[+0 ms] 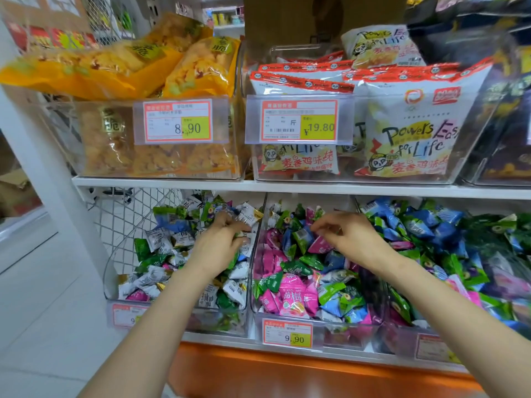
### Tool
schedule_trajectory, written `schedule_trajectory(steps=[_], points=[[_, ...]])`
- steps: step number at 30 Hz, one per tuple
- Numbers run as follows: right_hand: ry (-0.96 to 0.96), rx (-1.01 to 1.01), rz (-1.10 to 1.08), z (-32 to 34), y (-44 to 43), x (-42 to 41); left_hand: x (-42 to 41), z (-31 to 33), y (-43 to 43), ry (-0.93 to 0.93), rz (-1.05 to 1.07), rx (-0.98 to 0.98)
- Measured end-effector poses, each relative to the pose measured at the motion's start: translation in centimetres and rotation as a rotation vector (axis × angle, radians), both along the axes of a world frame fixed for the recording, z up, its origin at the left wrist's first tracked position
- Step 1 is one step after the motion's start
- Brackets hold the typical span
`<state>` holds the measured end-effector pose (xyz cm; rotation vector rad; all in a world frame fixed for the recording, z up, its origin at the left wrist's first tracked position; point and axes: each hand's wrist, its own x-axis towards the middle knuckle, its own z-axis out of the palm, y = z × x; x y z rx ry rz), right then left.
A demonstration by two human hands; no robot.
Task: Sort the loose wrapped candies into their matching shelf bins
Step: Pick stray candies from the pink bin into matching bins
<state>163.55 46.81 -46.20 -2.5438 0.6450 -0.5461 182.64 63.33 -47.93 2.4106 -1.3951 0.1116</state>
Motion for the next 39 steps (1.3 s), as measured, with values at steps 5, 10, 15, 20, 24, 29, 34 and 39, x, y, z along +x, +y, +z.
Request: schedule_trajectory(steps=[5,10,15,20,24,29,34,39], points=[[0.099,-0.189,0.042,-0.9,-0.7,-1.5,-2.0,1.4,-0.4,-0.191,-0.098,-0.2],[0.11,-0.256,0.086,-1.2,0.3,-1.4,-4.1,1.1,-1.4,-0.252,-0.355,0.123],[0.272,-0.435,0.118,-2.4,1.8,0.3,-4.5,0.2,-2.1,-0.242,-0.425,0.378],[0.314,-0.481,0.121,-3.7,2.5,1.7,-4.2,0.0,-2.1,-0.145,-0.434,0.286],[0.234,-0.396,0.127,-3.8,2.4,2.0,-3.9,0.0,-2.1,-0.073,-0.412,0.208],[0.014,0.041,0.011,-2.3,1.5,0.9,-3.6,1.1,-1.8,0.242,-0.351,-0.17],[-0.204,0.706,0.012,-1.4,1.8,-0.5,-5.0,1.8,-2.5,0.535,-0.332,-0.344],[-0.271,0.831,0.086,-0.8,2.2,-1.6,-6.7,1.4,-3.6,0.544,-0.312,-0.392]])
